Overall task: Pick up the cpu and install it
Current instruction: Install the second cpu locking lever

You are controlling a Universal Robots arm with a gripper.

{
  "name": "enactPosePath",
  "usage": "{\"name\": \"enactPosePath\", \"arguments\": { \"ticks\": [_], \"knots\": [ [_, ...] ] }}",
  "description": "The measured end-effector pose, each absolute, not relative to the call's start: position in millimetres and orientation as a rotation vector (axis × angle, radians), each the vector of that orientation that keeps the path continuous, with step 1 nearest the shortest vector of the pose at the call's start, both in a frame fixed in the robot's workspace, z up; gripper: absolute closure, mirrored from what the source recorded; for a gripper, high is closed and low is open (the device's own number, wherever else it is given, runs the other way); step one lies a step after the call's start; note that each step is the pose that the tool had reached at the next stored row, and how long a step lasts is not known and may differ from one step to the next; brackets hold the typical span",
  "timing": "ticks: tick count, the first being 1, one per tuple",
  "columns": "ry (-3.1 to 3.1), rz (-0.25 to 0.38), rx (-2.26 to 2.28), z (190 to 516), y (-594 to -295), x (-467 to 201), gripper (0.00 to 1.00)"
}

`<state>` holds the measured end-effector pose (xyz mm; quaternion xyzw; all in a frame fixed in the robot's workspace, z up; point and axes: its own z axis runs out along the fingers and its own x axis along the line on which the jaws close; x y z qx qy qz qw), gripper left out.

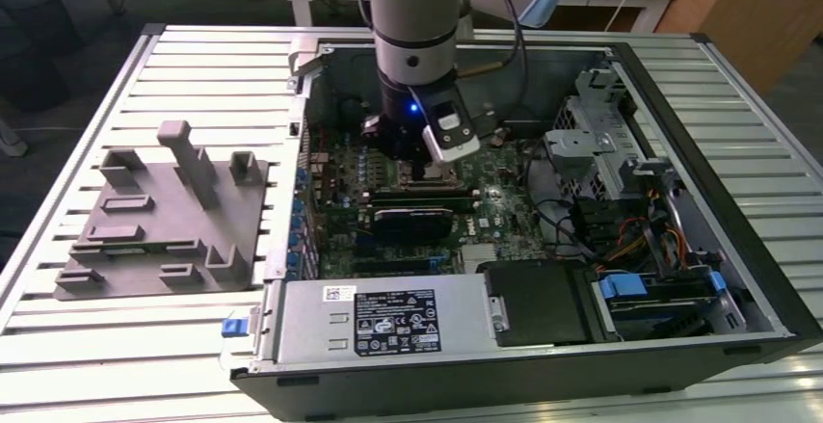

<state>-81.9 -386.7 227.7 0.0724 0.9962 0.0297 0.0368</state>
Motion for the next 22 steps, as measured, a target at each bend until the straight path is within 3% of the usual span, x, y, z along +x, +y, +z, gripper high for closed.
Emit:
{"name": "enactPosePath", "arguments": {
  "ticks": [8, 16, 22],
  "knots": [
    [3.059, 0.108, 0.223, 225.4, -394.0, -89.8, 0.89],
    [3.057, 0.241, 0.227, 222.2, -403.7, -93.7, 0.89],
    [3.056, 0.279, 0.227, 216.7, -410.6, -95.0, 0.89]
  ]
}}
